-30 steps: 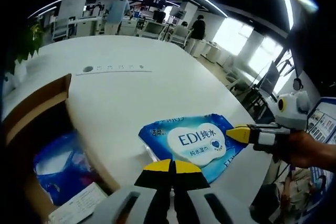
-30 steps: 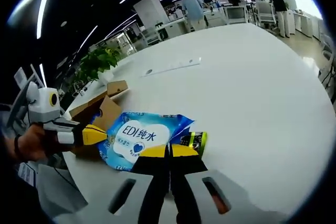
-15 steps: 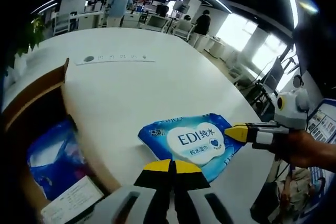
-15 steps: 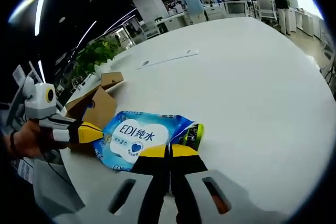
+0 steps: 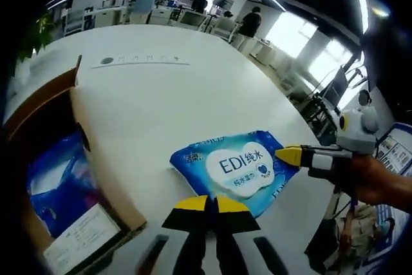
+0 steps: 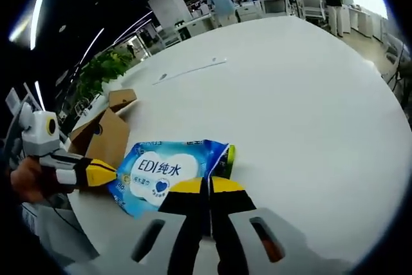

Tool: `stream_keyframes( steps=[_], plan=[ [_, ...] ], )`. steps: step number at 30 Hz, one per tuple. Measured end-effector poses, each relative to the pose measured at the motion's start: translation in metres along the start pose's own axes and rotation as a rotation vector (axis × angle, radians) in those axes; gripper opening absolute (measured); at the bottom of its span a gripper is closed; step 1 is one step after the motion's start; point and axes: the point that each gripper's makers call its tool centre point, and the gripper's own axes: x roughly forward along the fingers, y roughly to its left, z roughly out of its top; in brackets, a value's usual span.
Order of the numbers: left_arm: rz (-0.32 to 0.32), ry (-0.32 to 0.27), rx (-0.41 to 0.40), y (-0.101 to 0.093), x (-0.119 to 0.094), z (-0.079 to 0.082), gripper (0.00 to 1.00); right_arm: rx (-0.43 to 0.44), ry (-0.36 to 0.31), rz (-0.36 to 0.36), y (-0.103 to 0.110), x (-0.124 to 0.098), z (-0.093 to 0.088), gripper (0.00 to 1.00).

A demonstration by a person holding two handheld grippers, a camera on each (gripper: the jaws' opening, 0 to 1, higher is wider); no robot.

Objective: Operate the shoe box by opening the lid, removing the specified soft item, and placing it in the target area until the item is outside and the box remains undamaged.

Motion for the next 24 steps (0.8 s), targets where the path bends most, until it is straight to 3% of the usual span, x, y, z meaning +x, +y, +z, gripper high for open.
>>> stream_keyframes(
  steps=[8, 13, 24],
  plan=[
    [0.018, -0.021, 0.020, 0.008, -0.016, 0.009, 0.06, 0.006, -0.024, -0.035, -0.004, -0.013, 0.007, 0.01],
    [-0.030, -0.045, 0.017, 0.000, -0.025, 0.011, 0.06, 0.020, -0.045, -0.068, -0.010, -0.022, 0.013, 0.00],
    [-0.060, -0.110, 0.048, -0.004, -0.052, 0.023, 0.07, -0.006, -0.093, -0.074, 0.004, -0.038, 0.025, 0.00]
  ],
)
